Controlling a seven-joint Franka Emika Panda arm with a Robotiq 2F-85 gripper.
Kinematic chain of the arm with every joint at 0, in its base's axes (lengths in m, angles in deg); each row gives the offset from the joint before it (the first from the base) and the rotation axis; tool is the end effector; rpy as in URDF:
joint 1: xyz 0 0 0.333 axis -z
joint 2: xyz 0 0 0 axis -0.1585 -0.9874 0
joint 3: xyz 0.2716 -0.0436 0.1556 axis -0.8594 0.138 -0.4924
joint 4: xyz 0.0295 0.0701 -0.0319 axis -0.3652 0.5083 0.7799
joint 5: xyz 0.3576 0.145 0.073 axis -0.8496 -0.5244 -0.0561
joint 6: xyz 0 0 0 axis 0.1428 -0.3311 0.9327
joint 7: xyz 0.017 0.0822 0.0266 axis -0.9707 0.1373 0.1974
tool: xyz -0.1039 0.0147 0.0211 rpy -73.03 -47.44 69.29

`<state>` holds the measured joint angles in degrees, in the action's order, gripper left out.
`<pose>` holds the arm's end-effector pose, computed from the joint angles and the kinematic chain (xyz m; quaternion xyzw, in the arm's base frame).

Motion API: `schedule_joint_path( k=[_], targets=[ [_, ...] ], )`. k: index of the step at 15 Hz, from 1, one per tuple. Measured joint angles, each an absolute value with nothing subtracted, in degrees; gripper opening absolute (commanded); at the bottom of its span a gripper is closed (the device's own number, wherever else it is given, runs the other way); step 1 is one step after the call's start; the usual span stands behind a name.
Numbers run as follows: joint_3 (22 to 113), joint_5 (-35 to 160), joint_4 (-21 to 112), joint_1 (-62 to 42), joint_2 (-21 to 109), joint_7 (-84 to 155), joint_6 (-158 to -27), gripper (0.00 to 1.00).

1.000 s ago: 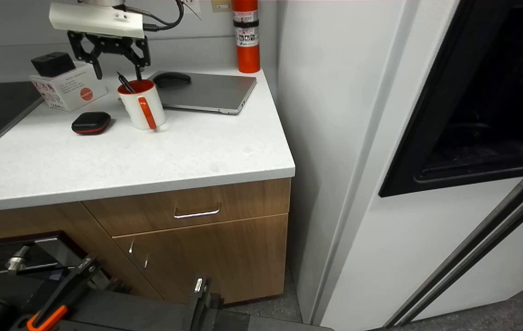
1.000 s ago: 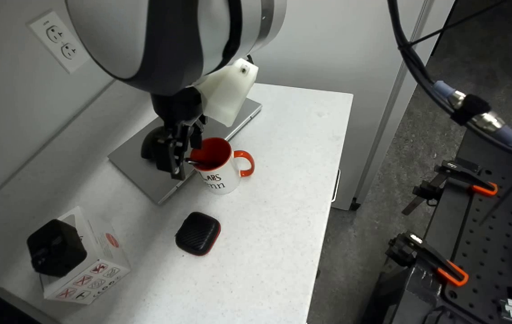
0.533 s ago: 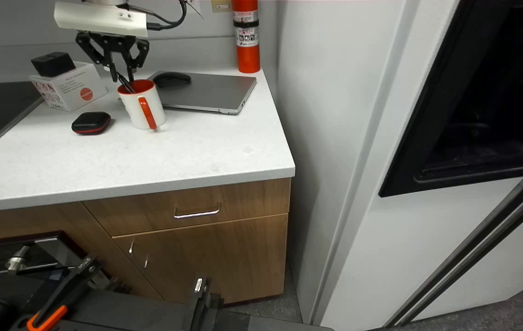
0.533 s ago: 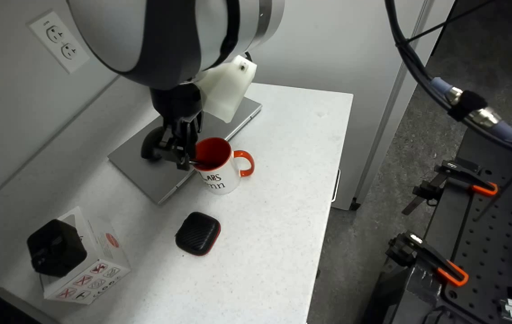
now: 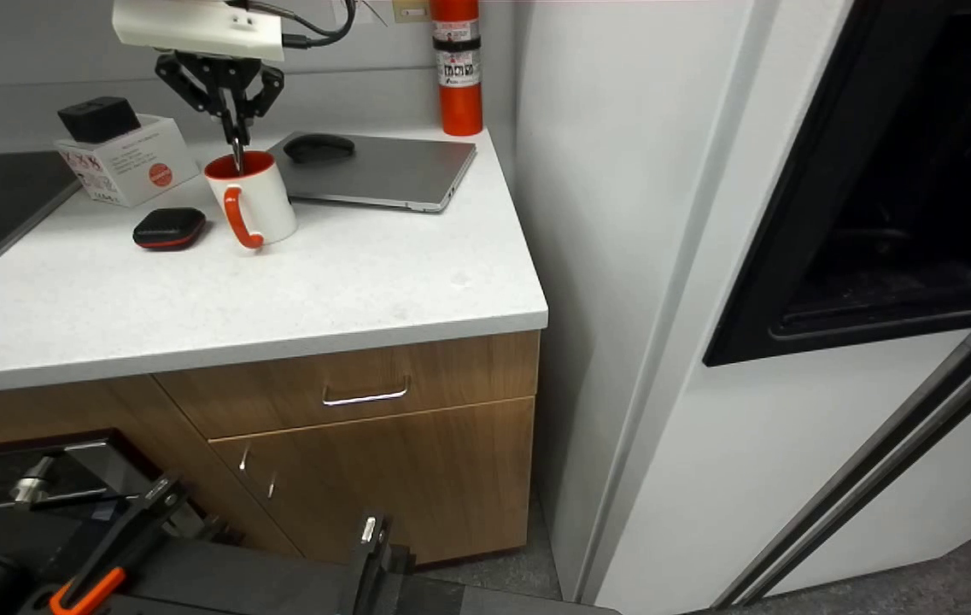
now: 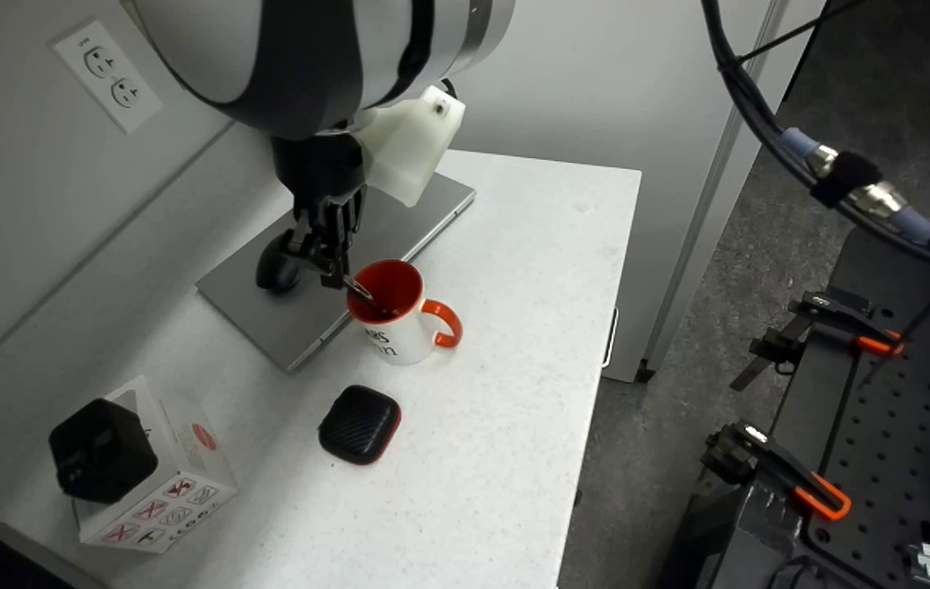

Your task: Take the pen from the white cup and put it on the table

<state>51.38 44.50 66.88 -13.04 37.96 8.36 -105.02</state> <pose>0.6076 0.1653 0.2897 -0.9640 -0.2167 -0.1021 0.1157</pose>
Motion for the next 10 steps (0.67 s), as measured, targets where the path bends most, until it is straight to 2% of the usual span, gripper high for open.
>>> schedule_joint_path(
  k=[4, 10],
  targets=[
    [51.2, 44.5, 68.3, -12.9, 41.1, 8.8, -107.5, 0.03],
    [51.6, 46.9, 76.0, -13.8, 52.8, 16.5, -110.3, 0.03]
  ],
)
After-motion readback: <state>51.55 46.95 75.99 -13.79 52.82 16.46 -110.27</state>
